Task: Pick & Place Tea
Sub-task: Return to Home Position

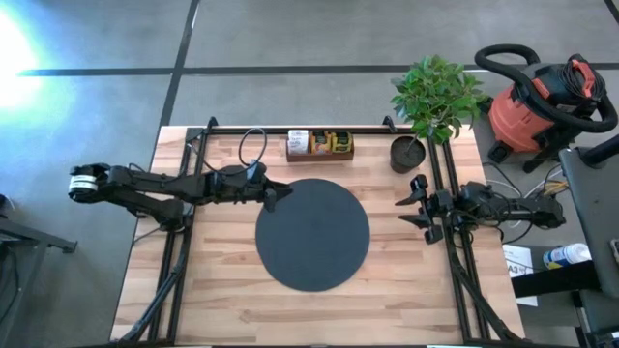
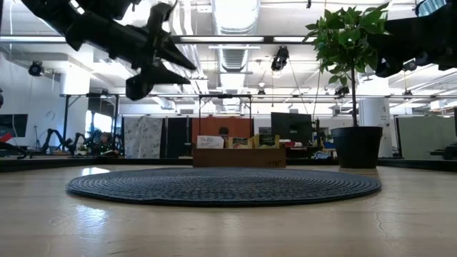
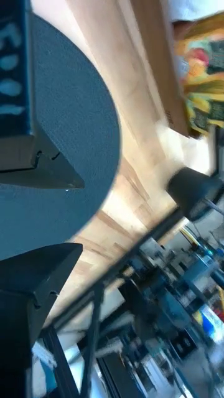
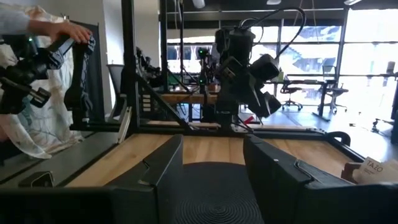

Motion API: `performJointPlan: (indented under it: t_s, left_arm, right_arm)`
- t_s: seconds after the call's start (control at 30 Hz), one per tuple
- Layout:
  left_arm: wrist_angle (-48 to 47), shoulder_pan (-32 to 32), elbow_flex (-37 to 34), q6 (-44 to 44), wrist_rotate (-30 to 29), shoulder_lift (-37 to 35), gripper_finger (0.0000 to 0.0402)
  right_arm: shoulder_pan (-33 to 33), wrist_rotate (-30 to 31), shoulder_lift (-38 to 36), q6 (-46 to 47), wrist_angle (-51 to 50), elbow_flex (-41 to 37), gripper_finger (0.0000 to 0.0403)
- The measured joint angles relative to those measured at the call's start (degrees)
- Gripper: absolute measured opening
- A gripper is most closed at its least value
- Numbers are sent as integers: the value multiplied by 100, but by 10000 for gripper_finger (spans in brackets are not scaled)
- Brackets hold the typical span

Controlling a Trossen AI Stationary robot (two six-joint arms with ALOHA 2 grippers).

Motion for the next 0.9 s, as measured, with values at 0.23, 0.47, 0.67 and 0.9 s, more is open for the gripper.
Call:
performJointPlan:
  t_s: [0.23,0.47,0.67,0.9]
  left_arm:
    - [-649,-16,-226,994,54,-1366,145]
    - [-505,-241,-723,3060,117,-2782,145]
    - [-427,-458,-1561,3653,131,-3904,145]
    - [79,-433,-2371,3846,131,-4887,145]
  right_arm:
    - [2,2,3,-2,-5,0,166]
    - [2,4,3,-2,-53,0,166]
    - [2,4,2,-4,-92,0,166]
    - [2,4,2,-4,-92,0,166]
